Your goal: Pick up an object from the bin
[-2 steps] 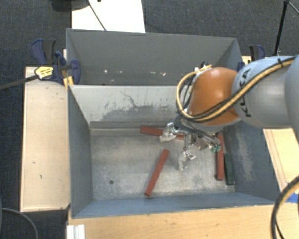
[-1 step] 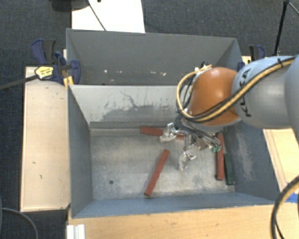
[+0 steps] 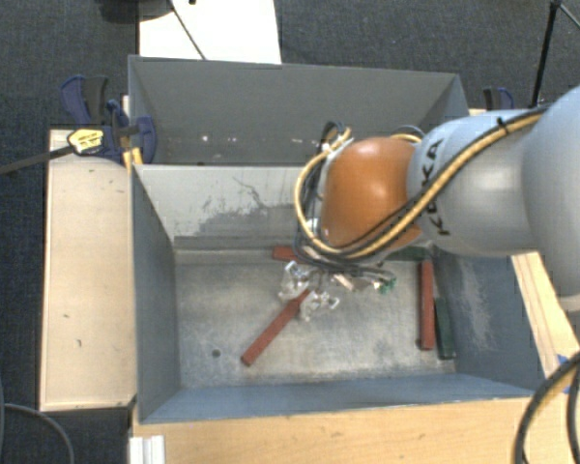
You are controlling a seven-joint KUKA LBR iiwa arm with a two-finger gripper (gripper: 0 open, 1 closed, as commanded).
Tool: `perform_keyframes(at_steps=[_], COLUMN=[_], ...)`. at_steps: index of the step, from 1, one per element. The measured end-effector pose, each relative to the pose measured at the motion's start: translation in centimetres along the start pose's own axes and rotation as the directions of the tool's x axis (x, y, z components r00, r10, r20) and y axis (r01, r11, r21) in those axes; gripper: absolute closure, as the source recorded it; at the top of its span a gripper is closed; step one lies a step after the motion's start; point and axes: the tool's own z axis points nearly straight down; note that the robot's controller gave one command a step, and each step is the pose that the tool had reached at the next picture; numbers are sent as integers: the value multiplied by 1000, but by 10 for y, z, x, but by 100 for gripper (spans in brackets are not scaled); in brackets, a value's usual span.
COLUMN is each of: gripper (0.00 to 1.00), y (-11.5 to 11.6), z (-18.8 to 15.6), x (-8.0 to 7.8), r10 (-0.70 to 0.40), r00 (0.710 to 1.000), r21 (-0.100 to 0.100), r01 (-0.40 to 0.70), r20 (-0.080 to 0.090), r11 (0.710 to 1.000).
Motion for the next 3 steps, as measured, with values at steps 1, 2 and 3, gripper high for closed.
perform_keyframes(at_steps=[1, 2, 3], gripper=[100, 100, 100], y=[0, 17, 6], z=[0, -40, -206], x=[0, 25, -21], r10=[0, 47, -44], r00=[1000, 999, 999], r21=[0, -12, -6], r01=[0, -47, 44], r20=[0, -21, -11], r11=[1000, 999, 999])
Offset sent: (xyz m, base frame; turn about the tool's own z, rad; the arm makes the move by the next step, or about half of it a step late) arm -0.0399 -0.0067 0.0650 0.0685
